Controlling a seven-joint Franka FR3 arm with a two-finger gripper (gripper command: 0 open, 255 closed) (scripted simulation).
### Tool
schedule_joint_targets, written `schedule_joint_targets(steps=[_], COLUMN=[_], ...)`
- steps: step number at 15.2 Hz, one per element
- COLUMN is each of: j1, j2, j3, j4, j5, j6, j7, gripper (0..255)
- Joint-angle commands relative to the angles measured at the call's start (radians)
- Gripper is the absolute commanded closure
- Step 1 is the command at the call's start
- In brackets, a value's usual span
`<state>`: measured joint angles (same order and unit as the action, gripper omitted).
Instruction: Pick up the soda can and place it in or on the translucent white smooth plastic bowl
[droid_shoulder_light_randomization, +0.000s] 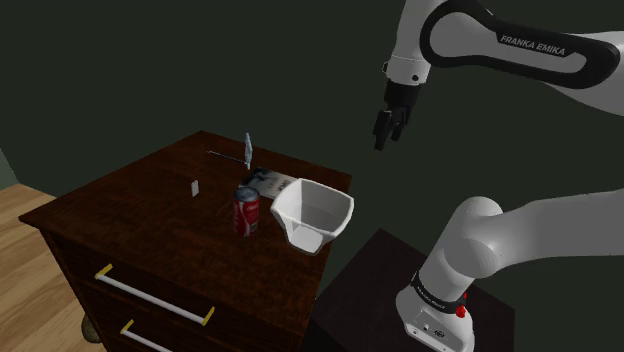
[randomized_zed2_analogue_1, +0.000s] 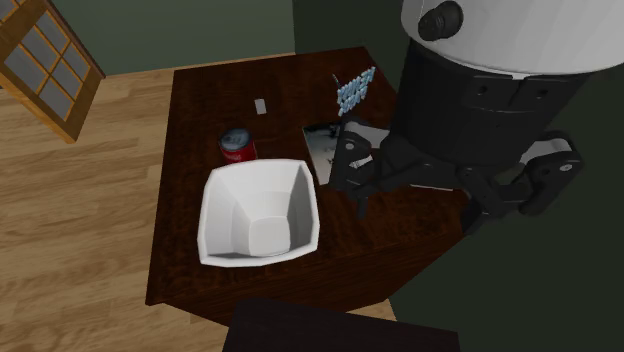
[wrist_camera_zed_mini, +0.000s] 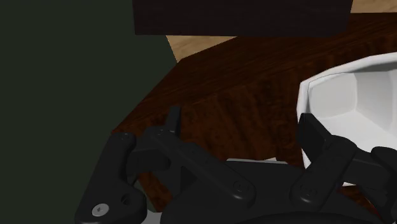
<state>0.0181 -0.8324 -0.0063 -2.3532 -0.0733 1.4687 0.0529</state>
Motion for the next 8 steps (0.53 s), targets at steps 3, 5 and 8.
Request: schedule_joint_targets(steps=[3, 5, 8], j1=[0.013, 0.025, 0.043], j2=[0.037, 0.078, 0.147], j3=[0.027, 0.054, 0.094], j4=[-0.010, -0.015, -0.013], j5=[0.026, 0.050, 0.082], j6=[0.048, 0.097, 0.169], j7=[0.030, 0.059, 0.101], gripper=[0, 0, 0])
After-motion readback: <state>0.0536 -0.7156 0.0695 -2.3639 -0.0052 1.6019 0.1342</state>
